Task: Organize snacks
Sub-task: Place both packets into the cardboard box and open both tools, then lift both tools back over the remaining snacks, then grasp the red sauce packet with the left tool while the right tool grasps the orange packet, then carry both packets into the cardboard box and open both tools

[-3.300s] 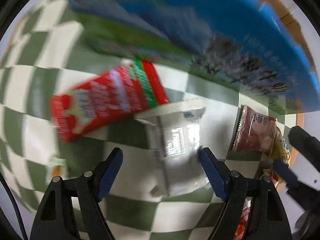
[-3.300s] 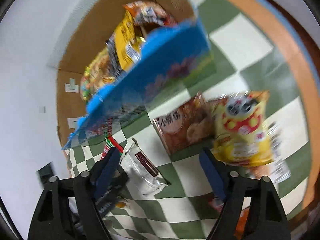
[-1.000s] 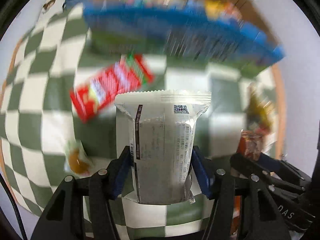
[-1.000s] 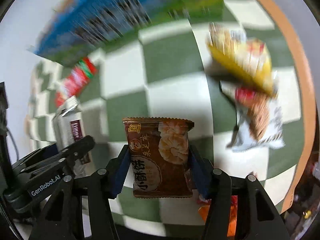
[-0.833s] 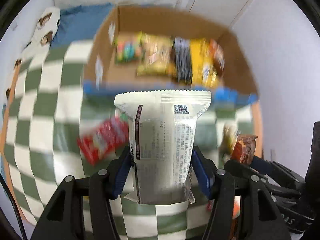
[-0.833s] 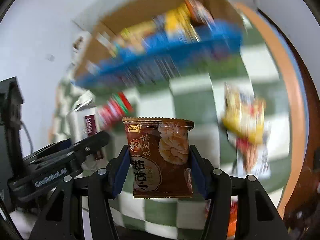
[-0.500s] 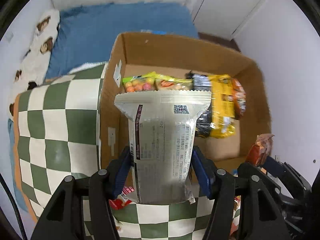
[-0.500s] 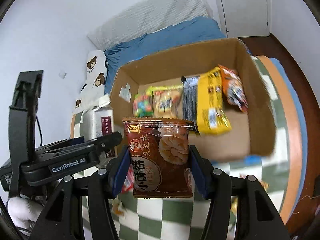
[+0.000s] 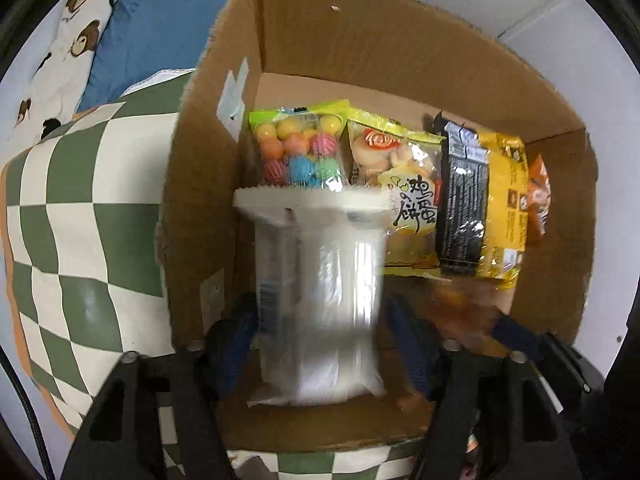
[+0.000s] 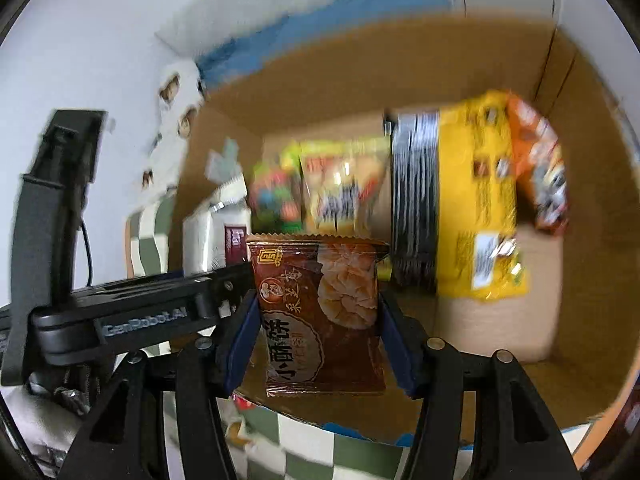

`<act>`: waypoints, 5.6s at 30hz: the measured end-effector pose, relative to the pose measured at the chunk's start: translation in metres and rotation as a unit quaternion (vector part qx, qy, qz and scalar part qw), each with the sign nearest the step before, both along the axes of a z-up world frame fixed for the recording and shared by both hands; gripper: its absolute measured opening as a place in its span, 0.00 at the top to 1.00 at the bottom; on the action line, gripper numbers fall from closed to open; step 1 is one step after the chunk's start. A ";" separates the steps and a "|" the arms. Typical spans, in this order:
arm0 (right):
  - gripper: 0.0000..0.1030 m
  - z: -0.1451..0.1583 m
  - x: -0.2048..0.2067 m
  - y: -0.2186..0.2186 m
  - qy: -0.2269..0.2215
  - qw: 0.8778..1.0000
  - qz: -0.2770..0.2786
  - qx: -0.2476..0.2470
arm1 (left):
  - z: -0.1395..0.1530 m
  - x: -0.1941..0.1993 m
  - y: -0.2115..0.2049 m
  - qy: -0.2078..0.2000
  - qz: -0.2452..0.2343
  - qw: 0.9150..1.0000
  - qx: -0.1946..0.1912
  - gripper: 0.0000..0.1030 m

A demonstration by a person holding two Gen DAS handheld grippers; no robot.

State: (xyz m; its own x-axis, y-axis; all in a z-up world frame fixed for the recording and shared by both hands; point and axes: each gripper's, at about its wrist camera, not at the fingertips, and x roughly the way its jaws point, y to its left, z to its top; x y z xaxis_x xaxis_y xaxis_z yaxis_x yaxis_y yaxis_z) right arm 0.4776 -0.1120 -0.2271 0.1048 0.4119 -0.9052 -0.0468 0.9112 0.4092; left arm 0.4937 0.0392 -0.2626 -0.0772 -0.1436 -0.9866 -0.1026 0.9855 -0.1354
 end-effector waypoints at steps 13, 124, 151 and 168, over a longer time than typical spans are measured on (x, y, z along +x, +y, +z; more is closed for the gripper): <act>0.13 -0.005 -0.006 -0.010 -0.005 0.999 0.004 -0.046 | 0.011 -0.014 -0.013 -0.034 -0.007 0.999 0.013 0.24; 0.29 -0.082 -0.219 -0.123 0.126 0.989 -0.027 -0.075 | -0.091 -0.221 -0.011 0.051 -0.071 0.996 0.015 0.36; 0.53 0.049 -0.230 -0.158 -0.010 0.998 -0.068 -0.005 | 0.065 -0.216 -0.054 -0.088 0.020 0.991 -0.103 0.48; 0.53 0.132 -0.047 -0.125 -0.123 0.986 -0.055 -0.094 | 0.087 -0.029 -0.042 -0.103 0.035 0.991 -0.082 0.48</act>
State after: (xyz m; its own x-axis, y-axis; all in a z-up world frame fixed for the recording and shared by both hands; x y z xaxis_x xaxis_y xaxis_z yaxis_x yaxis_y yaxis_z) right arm 0.4309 -0.2368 -0.0955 0.3659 0.2131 -0.9059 -0.0200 0.9750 0.2212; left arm 0.4645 -0.0025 -0.1757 0.1391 -0.3018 -0.9432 -0.1226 0.9398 -0.3189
